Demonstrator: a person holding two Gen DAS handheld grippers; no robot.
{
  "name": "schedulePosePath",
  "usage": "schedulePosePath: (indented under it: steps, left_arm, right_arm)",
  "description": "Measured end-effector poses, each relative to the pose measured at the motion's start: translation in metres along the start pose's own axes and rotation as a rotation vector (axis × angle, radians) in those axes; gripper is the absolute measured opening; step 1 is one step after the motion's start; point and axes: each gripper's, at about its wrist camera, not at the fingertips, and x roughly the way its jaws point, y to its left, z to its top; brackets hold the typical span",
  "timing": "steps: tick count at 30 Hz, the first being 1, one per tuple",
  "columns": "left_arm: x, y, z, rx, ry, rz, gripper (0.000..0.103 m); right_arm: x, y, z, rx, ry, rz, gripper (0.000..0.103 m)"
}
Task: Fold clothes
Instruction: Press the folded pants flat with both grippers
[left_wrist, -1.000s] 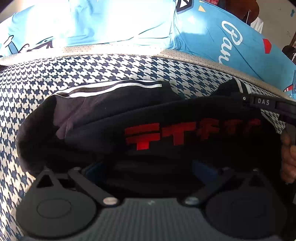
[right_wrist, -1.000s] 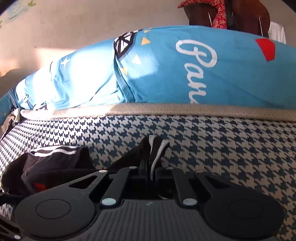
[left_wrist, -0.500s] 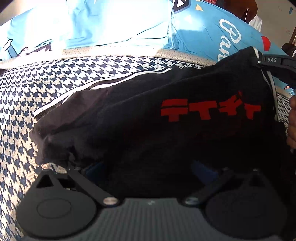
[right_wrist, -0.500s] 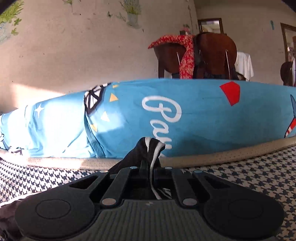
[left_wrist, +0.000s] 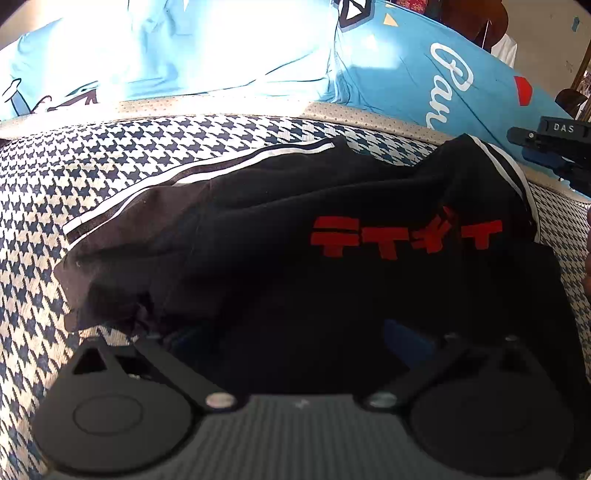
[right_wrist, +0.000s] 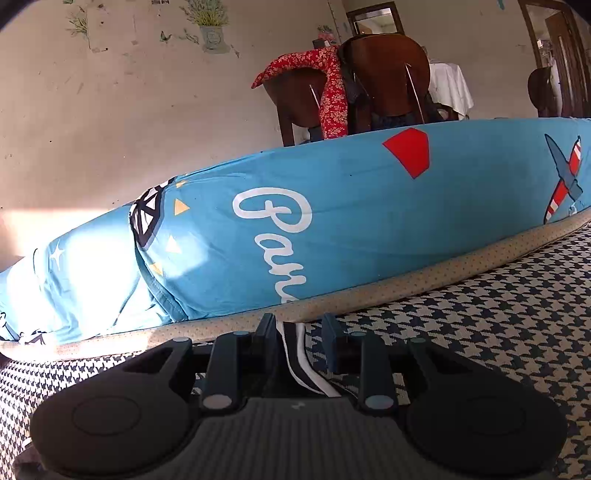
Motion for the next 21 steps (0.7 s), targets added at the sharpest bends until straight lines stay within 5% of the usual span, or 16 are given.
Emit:
schedulePosePath:
  steps: [21]
  left_arm:
    - [0.005, -0.008, -0.005, 0.035, 0.0, 0.012, 0.103]
  right_arm:
    - [-0.027, -0.054, -0.03, -0.088, 0.208, 0.022, 0.036]
